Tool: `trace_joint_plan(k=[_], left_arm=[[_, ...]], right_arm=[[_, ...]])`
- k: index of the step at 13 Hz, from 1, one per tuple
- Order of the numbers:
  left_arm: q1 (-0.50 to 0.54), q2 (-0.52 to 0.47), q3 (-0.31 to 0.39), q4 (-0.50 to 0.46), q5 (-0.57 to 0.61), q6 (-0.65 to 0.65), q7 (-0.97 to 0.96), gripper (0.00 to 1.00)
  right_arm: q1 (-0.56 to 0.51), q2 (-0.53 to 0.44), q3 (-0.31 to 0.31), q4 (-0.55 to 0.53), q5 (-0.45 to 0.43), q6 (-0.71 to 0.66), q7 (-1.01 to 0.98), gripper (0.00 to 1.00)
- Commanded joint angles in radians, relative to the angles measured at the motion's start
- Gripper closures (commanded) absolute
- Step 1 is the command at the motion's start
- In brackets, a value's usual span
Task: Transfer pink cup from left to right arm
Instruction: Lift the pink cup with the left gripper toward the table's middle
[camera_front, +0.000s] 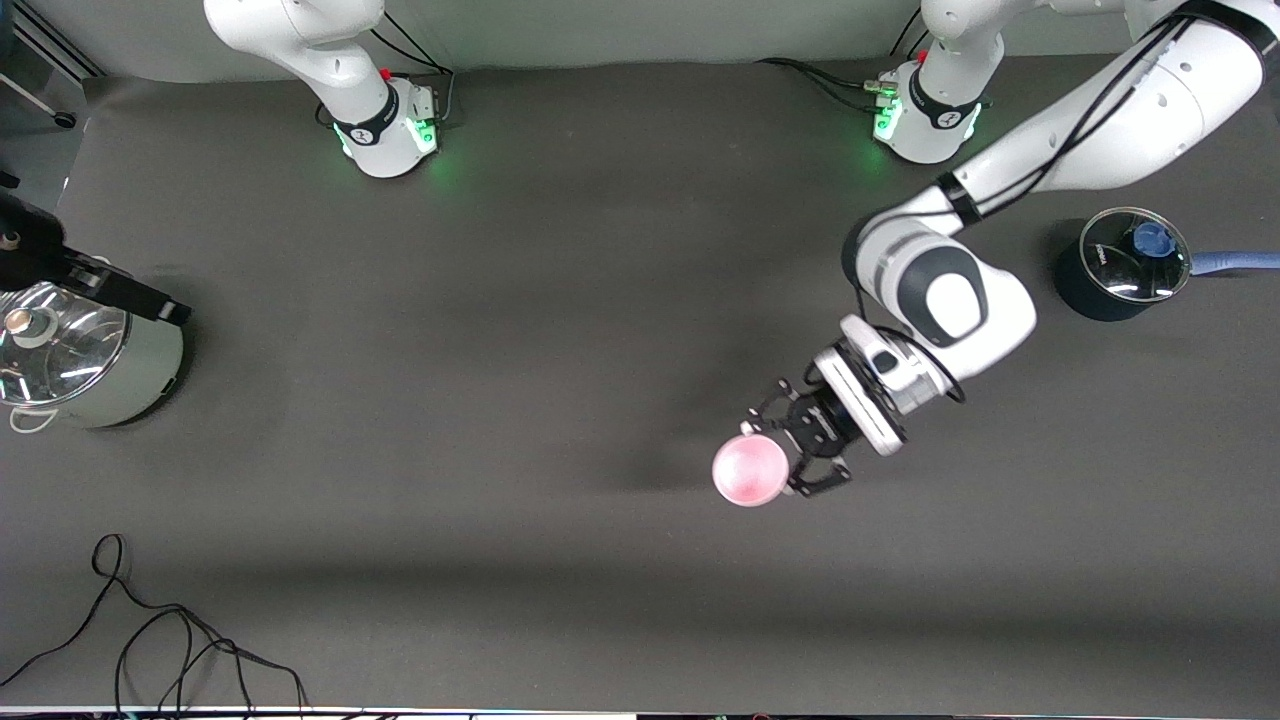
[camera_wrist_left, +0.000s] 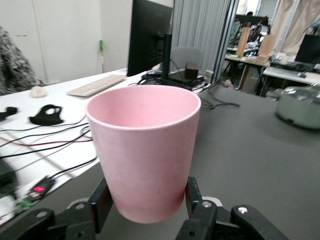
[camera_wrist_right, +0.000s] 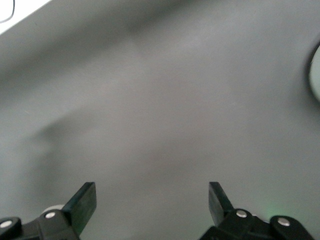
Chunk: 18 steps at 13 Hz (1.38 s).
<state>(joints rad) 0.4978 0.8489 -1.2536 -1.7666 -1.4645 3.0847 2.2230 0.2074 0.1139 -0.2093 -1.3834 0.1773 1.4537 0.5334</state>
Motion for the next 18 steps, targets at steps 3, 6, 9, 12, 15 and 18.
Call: trace_joint_plan(k=[3,6,9,12,15,18], left_arm=[[-0.120,-0.030,-0.078,-0.016,-0.111,0.187,0.000,0.74],[-0.165,-0.036,-0.135,0.008,-0.142,0.258,-0.037,0.75],[-0.212,-0.039,-0.135,0.047,-0.140,0.288,-0.057,0.75],[-0.214,-0.051,-0.142,0.061,-0.132,0.289,-0.057,0.76],[-0.213,-0.070,-0.142,0.061,-0.128,0.289,-0.059,0.76],[-0.208,-0.076,-0.142,0.059,-0.128,0.289,-0.059,0.77]], right_arm=[[0.055,0.089,-0.005,0.129,0.143,0.057,0.369,0.01],[0.148,0.102,-0.005,0.132,0.146,0.184,0.595,0.01],[0.242,0.122,-0.007,0.153,0.145,0.257,0.747,0.01],[0.340,0.171,-0.008,0.213,0.123,0.257,0.965,0.01],[0.424,0.196,-0.009,0.230,0.088,0.257,1.132,0.01],[0.463,0.297,-0.009,0.350,0.058,0.260,1.308,0.01]])
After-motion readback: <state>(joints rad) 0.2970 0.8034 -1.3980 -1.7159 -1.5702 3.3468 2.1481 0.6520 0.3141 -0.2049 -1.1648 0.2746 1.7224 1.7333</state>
